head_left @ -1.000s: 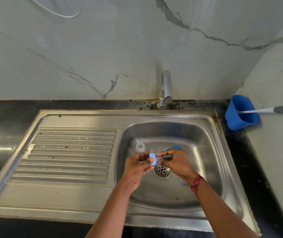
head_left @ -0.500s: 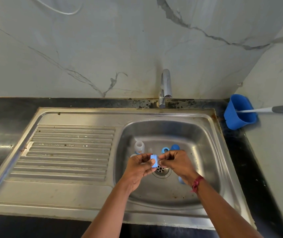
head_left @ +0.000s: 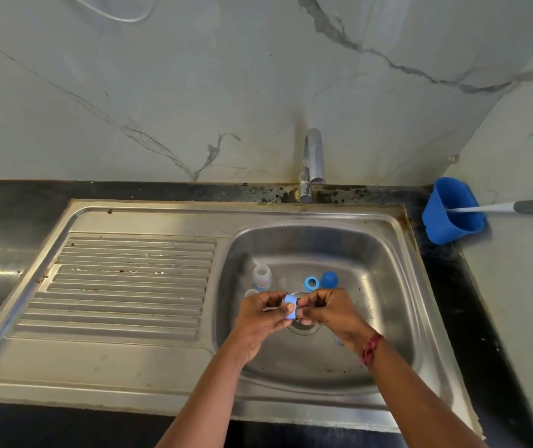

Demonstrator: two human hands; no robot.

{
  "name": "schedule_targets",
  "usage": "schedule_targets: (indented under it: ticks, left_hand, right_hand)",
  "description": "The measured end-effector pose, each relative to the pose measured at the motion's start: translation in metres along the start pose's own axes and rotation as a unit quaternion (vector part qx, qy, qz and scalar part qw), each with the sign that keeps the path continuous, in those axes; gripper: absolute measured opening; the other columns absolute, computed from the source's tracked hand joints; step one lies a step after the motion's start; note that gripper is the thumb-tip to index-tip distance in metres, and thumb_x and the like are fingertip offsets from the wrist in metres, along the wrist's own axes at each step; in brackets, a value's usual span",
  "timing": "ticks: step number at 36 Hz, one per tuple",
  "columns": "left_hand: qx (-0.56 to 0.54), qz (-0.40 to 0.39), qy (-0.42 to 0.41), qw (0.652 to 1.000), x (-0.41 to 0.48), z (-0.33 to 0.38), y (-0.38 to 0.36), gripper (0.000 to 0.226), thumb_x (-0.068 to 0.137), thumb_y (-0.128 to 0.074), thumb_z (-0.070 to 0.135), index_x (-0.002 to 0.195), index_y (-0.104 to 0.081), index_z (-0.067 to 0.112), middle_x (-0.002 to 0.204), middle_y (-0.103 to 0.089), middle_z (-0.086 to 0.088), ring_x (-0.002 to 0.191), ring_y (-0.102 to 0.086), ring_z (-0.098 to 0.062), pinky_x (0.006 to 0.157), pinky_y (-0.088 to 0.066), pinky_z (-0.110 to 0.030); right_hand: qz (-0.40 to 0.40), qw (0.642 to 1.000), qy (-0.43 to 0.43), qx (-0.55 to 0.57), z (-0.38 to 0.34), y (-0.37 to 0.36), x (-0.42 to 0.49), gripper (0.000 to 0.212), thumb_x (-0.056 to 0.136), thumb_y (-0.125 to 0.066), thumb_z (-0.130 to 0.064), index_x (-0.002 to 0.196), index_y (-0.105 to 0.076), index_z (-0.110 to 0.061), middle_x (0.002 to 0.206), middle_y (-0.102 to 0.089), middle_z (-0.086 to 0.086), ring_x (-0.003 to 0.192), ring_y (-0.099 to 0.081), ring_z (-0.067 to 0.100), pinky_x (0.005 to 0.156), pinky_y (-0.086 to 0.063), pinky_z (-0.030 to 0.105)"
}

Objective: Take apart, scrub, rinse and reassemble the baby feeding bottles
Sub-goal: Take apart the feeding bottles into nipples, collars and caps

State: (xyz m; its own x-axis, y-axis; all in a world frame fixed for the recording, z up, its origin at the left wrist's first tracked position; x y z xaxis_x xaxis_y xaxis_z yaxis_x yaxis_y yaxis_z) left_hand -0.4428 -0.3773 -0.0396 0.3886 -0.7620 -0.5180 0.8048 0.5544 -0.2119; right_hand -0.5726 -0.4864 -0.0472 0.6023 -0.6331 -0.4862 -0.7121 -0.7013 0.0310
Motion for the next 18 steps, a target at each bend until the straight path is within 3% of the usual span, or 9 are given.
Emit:
schedule_targets:
  ticks: [5, 8, 10, 14, 18]
  left_hand:
    - [-0.022, 0.04, 0.031, 0.998, 0.0, -0.013, 0.0, 0.011, 0.089, -0.073, 0.013, 0.097, -0.072, 0.007, 0.088, -0.077, -0.007, 0.082, -0.073, -0.017, 0.076, -0.059, -0.027]
    - [-0.031, 0.039, 0.054, 0.997, -0.001, -0.019, -0.003, 0.018, 0.09, -0.072, 0.016, 0.103, -0.07, 0.003, 0.095, -0.077, -0.011, 0.089, -0.074, -0.021, 0.079, -0.059, -0.03]
    - [-0.025, 0.034, 0.066, 0.997, -0.002, -0.022, -0.006, 0.026, 0.088, -0.074, 0.017, 0.107, -0.069, 0.0, 0.097, -0.077, -0.013, 0.09, -0.074, -0.023, 0.077, -0.059, -0.029]
    - [-0.02, 0.039, 0.083, 0.996, -0.002, -0.026, -0.011, 0.033, 0.085, -0.077, 0.017, 0.109, -0.065, -0.003, 0.096, -0.076, -0.015, 0.081, -0.074, -0.02, 0.07, -0.059, -0.027]
    - [-0.03, 0.037, 0.113, 0.992, 0.0, -0.03, -0.008, 0.036, 0.086, -0.076, 0.017, 0.114, -0.062, -0.002, 0.101, -0.074, -0.021, 0.081, -0.073, -0.027, 0.073, -0.061, -0.036]
  right_hand:
    - [0.001, 1.0, -0.002, -0.016, 0.008, -0.001, -0.002, 0.022, 0.077, -0.077, 0.005, 0.096, -0.076, -0.006, 0.086, -0.076, 0.011, 0.075, -0.072, 0.019, 0.074, -0.058, 0.027]
    - [-0.013, 0.999, 0.008, -0.048, 0.012, 0.0, -0.004, 0.034, 0.073, -0.079, 0.004, 0.102, -0.073, -0.013, 0.096, -0.075, 0.008, 0.087, -0.073, 0.022, 0.083, -0.06, 0.035]
    - [-0.023, 0.997, 0.021, -0.069, 0.012, -0.002, -0.007, 0.04, 0.07, -0.082, 0.001, 0.105, -0.072, -0.015, 0.099, -0.074, 0.005, 0.084, -0.072, 0.017, 0.082, -0.06, 0.035]
    - [-0.016, 0.992, 0.048, -0.119, 0.009, -0.004, -0.011, 0.036, 0.07, -0.086, -0.005, 0.101, -0.073, -0.015, 0.084, -0.073, -0.008, 0.072, -0.066, 0.001, 0.076, -0.058, 0.024]
    - [-0.025, 0.989, 0.045, -0.135, 0.012, 0.001, -0.014, 0.032, 0.074, -0.083, -0.002, 0.099, -0.071, -0.019, 0.08, -0.072, -0.013, 0.068, -0.064, -0.007, 0.066, -0.05, 0.011]
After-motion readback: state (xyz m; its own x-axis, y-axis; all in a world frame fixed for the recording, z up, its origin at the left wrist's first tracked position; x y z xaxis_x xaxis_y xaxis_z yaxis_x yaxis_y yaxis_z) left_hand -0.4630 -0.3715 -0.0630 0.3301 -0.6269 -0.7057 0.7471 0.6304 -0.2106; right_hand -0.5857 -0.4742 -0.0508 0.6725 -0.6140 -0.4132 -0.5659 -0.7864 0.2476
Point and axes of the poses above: each hand's wrist, its own x-axis towards the middle knuckle, its own y-axis out of the back of the hand, z = x × y, the point moved 3 cm from there along x, towards the middle knuckle
